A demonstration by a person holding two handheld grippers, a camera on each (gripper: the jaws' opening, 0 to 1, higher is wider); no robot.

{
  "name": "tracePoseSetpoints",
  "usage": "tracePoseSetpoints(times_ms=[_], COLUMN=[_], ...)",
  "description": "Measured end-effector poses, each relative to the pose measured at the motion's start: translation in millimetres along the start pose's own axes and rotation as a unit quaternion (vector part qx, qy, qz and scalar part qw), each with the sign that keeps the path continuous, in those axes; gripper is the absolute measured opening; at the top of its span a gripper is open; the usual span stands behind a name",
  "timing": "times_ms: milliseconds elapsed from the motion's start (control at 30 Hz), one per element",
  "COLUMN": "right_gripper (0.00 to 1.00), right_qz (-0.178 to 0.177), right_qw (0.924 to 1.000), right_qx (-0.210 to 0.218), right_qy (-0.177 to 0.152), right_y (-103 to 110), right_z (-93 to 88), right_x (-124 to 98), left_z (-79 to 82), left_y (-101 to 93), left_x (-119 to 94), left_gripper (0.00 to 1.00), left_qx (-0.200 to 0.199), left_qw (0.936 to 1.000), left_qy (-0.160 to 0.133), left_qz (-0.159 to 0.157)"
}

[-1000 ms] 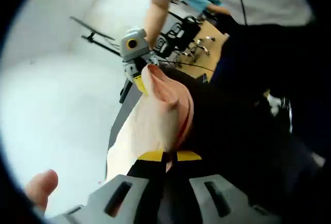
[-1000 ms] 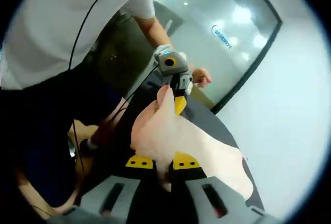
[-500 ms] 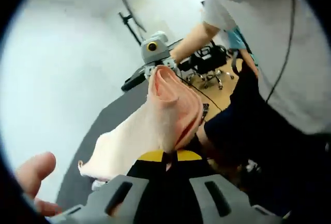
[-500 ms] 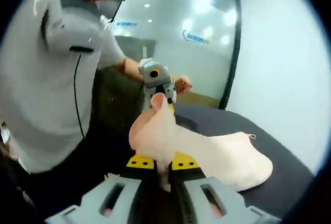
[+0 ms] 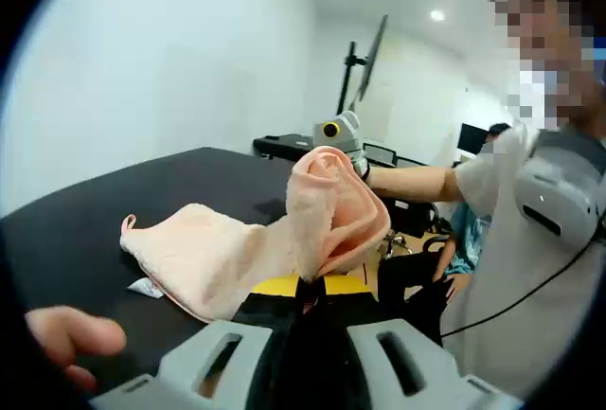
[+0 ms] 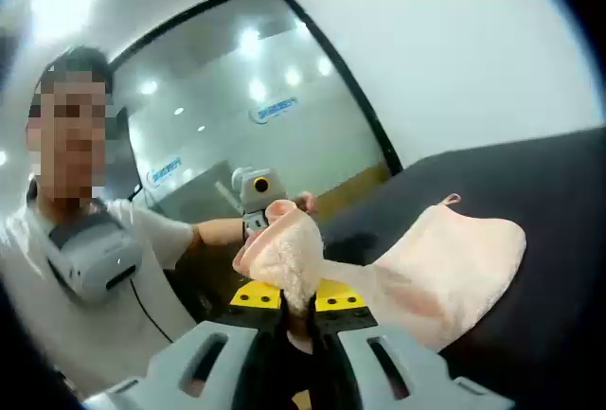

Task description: Fold the towel on the table until its edges align and the towel forms a compact rectangular stack.

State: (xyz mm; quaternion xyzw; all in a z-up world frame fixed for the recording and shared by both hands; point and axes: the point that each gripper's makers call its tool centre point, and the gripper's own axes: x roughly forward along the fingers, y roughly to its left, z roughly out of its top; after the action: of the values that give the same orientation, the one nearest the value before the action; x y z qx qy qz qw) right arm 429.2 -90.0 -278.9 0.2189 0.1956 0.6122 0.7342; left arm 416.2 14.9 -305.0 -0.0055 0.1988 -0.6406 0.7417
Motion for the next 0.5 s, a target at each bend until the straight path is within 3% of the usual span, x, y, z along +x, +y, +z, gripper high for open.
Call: tracePoseSetpoints(times_ms=[133,300,433,500], right_gripper=[0.08,0.08,0.08,0.08], right_qz=[0.000,-0.005,-0.015,-0.024], right_qw=[0.9980,0.9932,0.9879,0.9855], right_qx=[0.063,0.116,0.154,0.167], right_qy=[-0.002,-0.006,-0.010,-0.016], right_y=[-20.9,-48.5,-68.3,-82.4], right_z=[15.2,26.5,29.9,31.6], right_x=[4.1,9.1,14.5,14.6], left_z=[5.8,13.0,13.6,12.9], left_y=[21.6,56.5,82.4,89.8], left_x=[3.7,6.1,12.7,16.3], left_gripper=[0.03,0.03,0.03,0.03], left_qx=[-0.091,-0.236,-0.282,-0.304], left_qw=[0.9958,0.9715,0.9588,0.9522], left_qy=[-0.009,-0.023,-0.033,-0.031], left_qz=[0.006,-0.009,0.004,-0.005])
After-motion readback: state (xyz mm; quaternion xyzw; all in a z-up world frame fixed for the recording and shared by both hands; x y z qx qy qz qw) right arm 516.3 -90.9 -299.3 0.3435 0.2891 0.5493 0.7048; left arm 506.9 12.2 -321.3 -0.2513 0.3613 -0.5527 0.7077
